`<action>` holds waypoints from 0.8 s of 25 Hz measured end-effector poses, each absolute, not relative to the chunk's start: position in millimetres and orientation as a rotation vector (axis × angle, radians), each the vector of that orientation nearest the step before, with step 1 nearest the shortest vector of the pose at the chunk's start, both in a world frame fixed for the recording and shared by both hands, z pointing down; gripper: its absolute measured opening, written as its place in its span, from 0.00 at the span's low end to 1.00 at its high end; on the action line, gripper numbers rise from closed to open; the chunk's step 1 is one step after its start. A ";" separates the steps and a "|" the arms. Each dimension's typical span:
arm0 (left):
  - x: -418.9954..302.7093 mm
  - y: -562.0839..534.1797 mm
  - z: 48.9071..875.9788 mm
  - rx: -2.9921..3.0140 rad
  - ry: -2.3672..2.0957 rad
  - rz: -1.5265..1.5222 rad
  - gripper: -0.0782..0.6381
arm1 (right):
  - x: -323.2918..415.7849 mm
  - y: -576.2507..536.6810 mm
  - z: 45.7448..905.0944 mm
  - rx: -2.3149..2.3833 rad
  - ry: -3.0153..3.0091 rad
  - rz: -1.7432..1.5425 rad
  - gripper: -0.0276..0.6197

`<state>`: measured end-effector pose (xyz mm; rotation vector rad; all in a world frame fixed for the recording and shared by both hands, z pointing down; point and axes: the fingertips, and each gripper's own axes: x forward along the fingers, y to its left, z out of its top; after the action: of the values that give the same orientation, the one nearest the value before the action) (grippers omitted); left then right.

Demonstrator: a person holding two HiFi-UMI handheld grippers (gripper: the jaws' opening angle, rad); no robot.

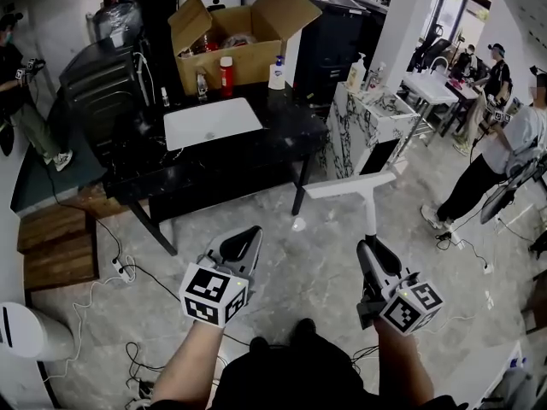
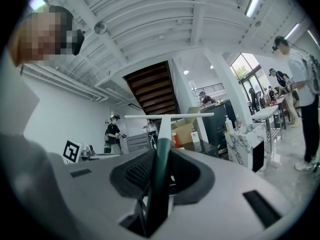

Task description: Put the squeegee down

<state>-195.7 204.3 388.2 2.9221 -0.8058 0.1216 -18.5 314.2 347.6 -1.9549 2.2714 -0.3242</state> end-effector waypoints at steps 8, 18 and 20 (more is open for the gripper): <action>-180.2 183.0 395.4 2.941 -0.794 0.173 0.12 | -6.1 286.9 356.5 -1.933 2.277 -0.357 0.20; -131.8 127.0 400.0 2.949 -0.836 0.262 0.12 | 40.8 213.1 363.6 -1.827 2.308 -0.411 0.20; -116.8 110.8 399.2 2.946 -0.854 0.275 0.12 | 53.5 195.6 365.8 -1.803 2.322 -0.421 0.20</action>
<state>-116.8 110.8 399.2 2.9463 -0.8536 0.2751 53.5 195.6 365.8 -1.8026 2.3223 -0.4206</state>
